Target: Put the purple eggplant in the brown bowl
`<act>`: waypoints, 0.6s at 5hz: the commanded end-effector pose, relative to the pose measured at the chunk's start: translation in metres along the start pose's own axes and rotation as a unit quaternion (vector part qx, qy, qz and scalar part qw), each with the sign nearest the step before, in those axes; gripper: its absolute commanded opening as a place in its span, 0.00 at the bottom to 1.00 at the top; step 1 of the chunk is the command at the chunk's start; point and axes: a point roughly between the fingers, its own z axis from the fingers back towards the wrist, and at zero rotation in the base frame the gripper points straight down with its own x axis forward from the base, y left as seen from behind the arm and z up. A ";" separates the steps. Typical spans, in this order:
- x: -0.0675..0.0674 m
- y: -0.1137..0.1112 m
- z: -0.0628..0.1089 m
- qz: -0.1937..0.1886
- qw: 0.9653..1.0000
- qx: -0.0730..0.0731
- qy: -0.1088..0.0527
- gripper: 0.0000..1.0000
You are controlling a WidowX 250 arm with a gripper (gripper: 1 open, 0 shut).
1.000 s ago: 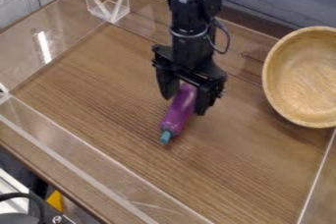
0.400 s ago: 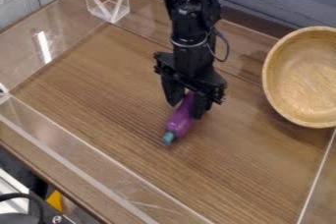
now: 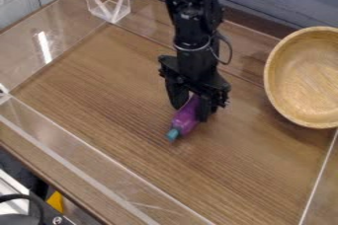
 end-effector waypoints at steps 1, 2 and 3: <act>0.005 0.003 0.009 -0.002 1.000 -0.005 -0.020 0.00; 0.006 0.004 0.008 0.000 1.000 -0.008 -0.024 0.00; 0.007 0.004 0.007 -0.002 1.000 -0.010 -0.025 1.00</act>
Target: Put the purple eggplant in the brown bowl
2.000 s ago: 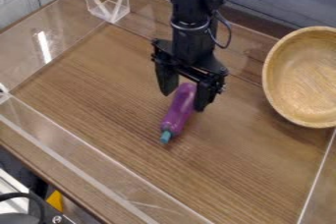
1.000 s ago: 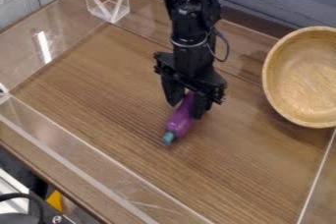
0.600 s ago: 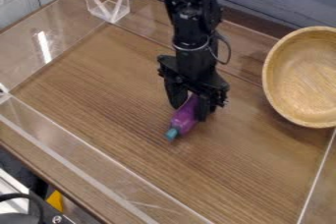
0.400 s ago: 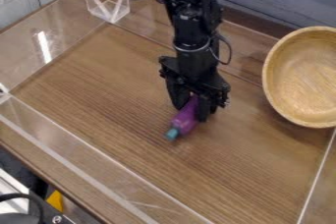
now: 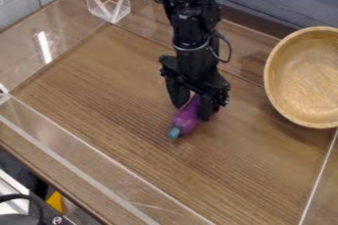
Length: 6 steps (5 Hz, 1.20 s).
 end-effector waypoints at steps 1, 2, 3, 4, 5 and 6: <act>0.004 0.003 0.008 0.002 1.000 0.000 -0.014 0.00; 0.004 0.004 0.008 0.002 1.000 0.000 -0.015 1.00; 0.003 0.004 0.005 0.004 1.000 0.001 -0.010 0.00; 0.003 0.004 0.008 0.004 1.000 0.001 -0.007 0.00; 0.004 0.002 0.012 0.003 1.000 0.001 -0.003 0.00; 0.005 0.001 0.016 0.002 1.000 0.001 0.001 0.00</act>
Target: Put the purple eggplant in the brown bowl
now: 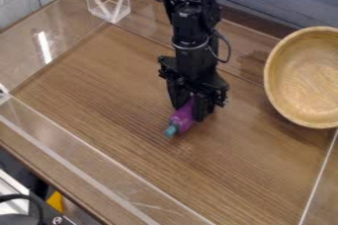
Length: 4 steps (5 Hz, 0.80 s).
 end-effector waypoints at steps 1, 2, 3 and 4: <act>0.012 -0.001 0.021 0.001 1.000 0.005 -0.030 0.00; 0.014 -0.003 0.027 0.001 1.000 0.004 -0.029 0.00; 0.015 -0.005 0.032 0.001 1.000 0.003 -0.029 0.00; 0.018 -0.007 0.038 0.000 1.000 0.002 -0.031 0.00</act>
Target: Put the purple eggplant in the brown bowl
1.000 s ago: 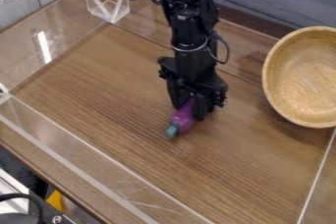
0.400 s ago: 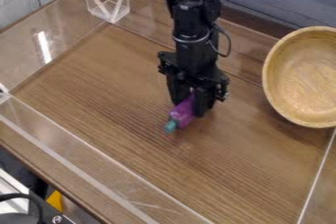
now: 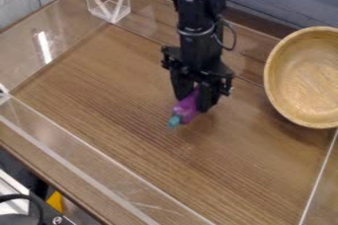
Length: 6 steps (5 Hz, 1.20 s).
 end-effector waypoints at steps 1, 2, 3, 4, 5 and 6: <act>0.019 -0.007 0.030 -0.004 0.999 0.007 -0.047 0.00; 0.036 -0.016 0.033 -0.014 0.999 0.008 -0.050 0.00; 0.061 -0.031 0.033 -0.025 0.998 0.011 -0.054 0.00; 0.082 -0.048 0.032 -0.035 0.998 0.012 -0.059 0.00; 0.094 -0.047 0.031 -0.034 0.997 0.015 -0.063 0.00; 0.100 -0.048 0.029 -0.031 0.997 0.017 -0.065 0.00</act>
